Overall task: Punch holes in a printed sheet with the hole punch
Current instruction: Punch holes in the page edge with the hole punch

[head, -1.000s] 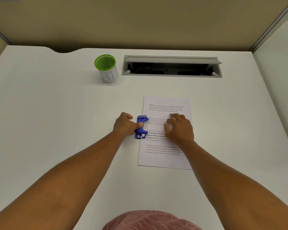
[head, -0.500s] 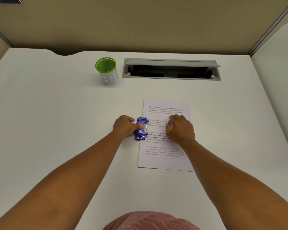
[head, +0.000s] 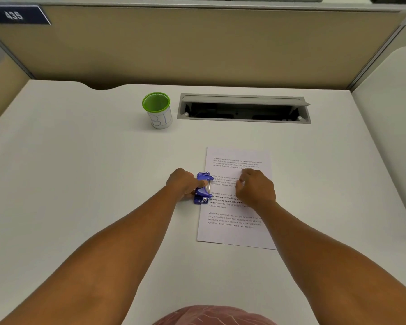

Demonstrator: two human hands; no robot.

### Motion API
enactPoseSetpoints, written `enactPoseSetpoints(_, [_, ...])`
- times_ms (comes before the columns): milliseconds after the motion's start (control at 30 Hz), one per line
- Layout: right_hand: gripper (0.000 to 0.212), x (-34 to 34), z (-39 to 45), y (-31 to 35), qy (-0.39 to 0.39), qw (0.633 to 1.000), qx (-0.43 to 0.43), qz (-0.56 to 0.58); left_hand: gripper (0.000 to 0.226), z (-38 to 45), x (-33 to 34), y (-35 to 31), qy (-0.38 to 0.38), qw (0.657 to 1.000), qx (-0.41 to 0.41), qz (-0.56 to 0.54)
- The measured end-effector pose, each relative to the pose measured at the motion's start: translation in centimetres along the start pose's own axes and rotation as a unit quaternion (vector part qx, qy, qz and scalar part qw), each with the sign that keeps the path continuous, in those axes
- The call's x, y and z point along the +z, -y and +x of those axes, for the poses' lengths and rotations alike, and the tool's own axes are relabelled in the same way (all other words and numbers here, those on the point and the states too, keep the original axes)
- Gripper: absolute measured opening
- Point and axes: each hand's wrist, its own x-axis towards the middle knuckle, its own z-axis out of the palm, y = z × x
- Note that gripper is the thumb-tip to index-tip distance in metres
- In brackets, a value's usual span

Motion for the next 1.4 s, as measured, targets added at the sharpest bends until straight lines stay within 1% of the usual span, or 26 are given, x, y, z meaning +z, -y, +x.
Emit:
enactPoseSetpoints(33, [0.030,-0.2,-0.1,0.0,-0.001,1.000,0.003,0.008,0.036,0.0,0.0,0.1,-0.007,1.000,0.004,0.015])
enactPoseSetpoints(100, [0.032,-0.5,-0.5,-0.1,-0.003,1.000,0.007,0.020,0.048,-0.2,0.0,0.2,-0.021,0.999,0.010,0.034])
enactPoseSetpoints(167, [0.032,-0.8,-0.8,-0.3,-0.008,1.000,0.011,0.026,0.055,-0.7,-0.1,0.4,-0.029,0.999,0.012,0.020])
enactPoseSetpoints(233, [0.034,-1.1,-1.3,-0.7,-0.013,0.999,0.020,0.031,0.058,-1.3,-0.2,0.7,-0.032,0.999,0.008,0.000])
enactPoseSetpoints(333, [0.036,-1.3,-2.2,-1.2,-0.019,0.998,0.039,0.034,0.060,-2.3,-0.2,1.2,-0.036,0.999,0.004,-0.001])
enactPoseSetpoints(433, [0.038,-1.3,-3.2,-1.9,-0.016,0.997,0.067,0.041,0.061,-3.5,-0.2,1.7,-0.038,0.999,-0.011,0.025])
enactPoseSetpoints(500, [0.041,-1.3,-4.1,-2.3,-0.008,0.995,0.088,0.047,0.059,-4.2,0.1,2.2,-0.036,0.998,-0.021,0.049])
enactPoseSetpoints(600, [0.043,-1.2,-5.4,-2.8,0.001,0.994,0.101,0.048,0.050,-4.9,0.9,3.0,-0.032,0.997,-0.028,0.058])
enactPoseSetpoints(800, [0.044,-0.9,-7.7,-3.4,0.034,0.994,0.096,0.037,0.038,-6.1,2.8,4.7,-0.062,0.996,-0.001,0.060])
enactPoseSetpoints(833, [0.044,-0.8,-8.0,-3.5,0.038,0.994,0.093,0.034,0.035,-6.4,3.1,4.8,-0.067,0.996,0.003,0.056])
enactPoseSetpoints(900, [0.045,-0.6,-8.4,-3.6,0.041,0.995,0.087,0.028,0.022,-6.9,3.5,4.9,-0.078,0.995,0.002,0.054])
enactPoseSetpoints(933, [0.045,-0.5,-8.6,-3.7,0.043,0.995,0.086,0.025,0.020,-7.0,3.7,5.0,-0.083,0.995,0.001,0.052])
enactPoseSetpoints(1000, [0.047,-0.4,-8.9,-3.8,0.048,0.995,0.085,0.018,0.039,-7.1,4.1,5.2,-0.089,0.995,-0.001,0.048])
enactPoseSetpoints(1067, [0.048,-0.3,-9.0,-4.1,0.052,0.995,0.084,0.014,0.048,-7.4,4.3,5.2,-0.098,0.994,0.002,0.052])
enactPoseSetpoints(1267, [0.051,-0.2,-9.3,-4.8,0.059,0.995,0.083,0.015,0.051,-7.8,5.4,5.1,-0.092,0.994,0.006,0.058])
enactPoseSetpoints(1400, [0.052,-0.2,-9.5,-5.2,0.063,0.994,0.083,0.010,0.049,-7.8,6.0,5.2,-0.080,0.996,0.008,0.029])
